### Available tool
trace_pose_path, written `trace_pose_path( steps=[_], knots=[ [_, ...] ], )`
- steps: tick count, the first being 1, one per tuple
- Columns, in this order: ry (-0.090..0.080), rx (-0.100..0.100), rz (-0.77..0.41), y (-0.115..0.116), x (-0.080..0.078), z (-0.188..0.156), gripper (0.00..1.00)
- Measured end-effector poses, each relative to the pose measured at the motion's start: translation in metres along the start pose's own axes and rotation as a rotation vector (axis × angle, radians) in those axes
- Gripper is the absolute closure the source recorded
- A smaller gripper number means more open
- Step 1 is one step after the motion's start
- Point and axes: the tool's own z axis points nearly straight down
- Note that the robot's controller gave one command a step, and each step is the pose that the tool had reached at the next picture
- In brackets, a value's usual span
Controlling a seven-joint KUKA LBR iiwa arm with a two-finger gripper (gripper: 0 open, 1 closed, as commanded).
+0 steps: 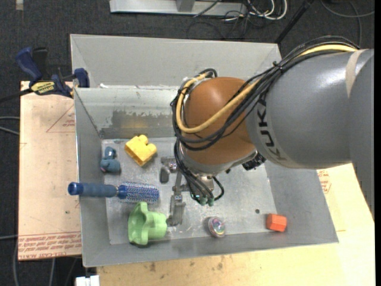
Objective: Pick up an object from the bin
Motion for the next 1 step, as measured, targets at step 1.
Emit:
trace_pose_path(
  steps=[1],
  knots=[
    [-0.011, -0.002, 0.054, 0.0099, 0.0062, 0.1162, 0.0]
  ],
)
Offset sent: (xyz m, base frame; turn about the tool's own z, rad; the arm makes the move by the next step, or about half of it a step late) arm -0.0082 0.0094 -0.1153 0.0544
